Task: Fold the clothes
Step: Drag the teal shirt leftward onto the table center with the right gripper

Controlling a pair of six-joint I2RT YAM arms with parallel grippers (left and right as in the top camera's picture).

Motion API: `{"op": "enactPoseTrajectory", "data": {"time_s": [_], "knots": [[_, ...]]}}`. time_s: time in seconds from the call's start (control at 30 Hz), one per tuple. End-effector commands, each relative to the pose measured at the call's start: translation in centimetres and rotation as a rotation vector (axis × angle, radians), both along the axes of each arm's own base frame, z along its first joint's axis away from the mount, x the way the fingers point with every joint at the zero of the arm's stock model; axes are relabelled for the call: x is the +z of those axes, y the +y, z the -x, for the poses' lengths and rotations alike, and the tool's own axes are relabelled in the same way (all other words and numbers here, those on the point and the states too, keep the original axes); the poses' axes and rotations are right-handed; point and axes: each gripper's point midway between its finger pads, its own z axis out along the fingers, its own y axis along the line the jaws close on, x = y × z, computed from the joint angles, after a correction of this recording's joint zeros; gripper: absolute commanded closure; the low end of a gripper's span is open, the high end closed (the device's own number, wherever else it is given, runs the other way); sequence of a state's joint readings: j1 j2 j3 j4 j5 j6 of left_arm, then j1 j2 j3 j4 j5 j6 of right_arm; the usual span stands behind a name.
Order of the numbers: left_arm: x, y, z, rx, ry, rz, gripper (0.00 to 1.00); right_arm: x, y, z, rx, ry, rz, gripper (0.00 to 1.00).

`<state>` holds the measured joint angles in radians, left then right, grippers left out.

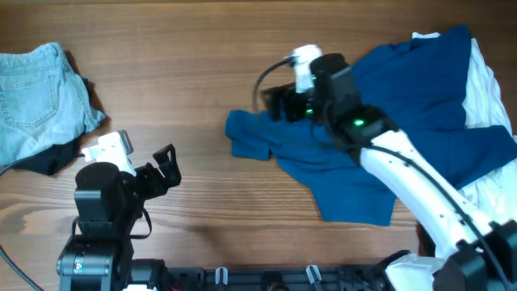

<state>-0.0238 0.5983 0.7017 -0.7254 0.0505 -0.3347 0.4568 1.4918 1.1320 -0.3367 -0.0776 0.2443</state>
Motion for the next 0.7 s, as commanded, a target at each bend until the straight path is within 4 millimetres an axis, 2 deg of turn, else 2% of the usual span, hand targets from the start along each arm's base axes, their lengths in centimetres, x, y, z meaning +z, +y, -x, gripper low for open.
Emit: {"op": "enactPoseTrajectory", "data": {"time_s": [0.0,0.07,0.13,0.2,0.27,0.4,0.57,0.63,0.67], "knots": [[1.5,0.0,-0.7,-0.005,-0.052,0.004,0.00,2.5,-11.0,-0.4,-0.426,0.010,0.019,0.00],[1.1,-1.4,-1.5,-0.047,-0.030,0.085,0.00,2.1,-16.9,1.7,-0.574,0.095,0.045,0.00],[-0.4,-3.2,-2.4,-0.080,0.051,0.199,0.00,1.3,-20.2,3.4,-0.659,0.164,0.070,0.00],[-3.4,-5.1,-3.6,-0.105,0.185,0.270,0.00,-0.2,-23.2,5.5,-0.741,0.264,0.098,0.00],[-6.2,-7.1,-4.3,-0.148,0.294,0.302,0.00,-0.6,-24.1,6.2,-0.767,0.297,0.104,0.00],[-13.8,-12.6,-5.4,-0.288,0.503,0.281,0.00,-0.8,-24.2,6.7,-0.773,0.318,0.104,0.00],[-20.0,-18.5,-7.0,-0.435,0.508,0.247,0.01,-1.0,-23.8,6.9,-0.759,0.337,0.089,0.00],[-21.0,-20.1,-8.0,-0.471,0.457,0.252,0.23,-1.2,-23.8,7.1,-0.759,0.348,0.094,0.00],[-20.7,-20.7,-8.9,-0.486,0.408,0.260,0.60,-1.2,-23.8,7.3,-0.758,0.353,0.096,0.00]]}}
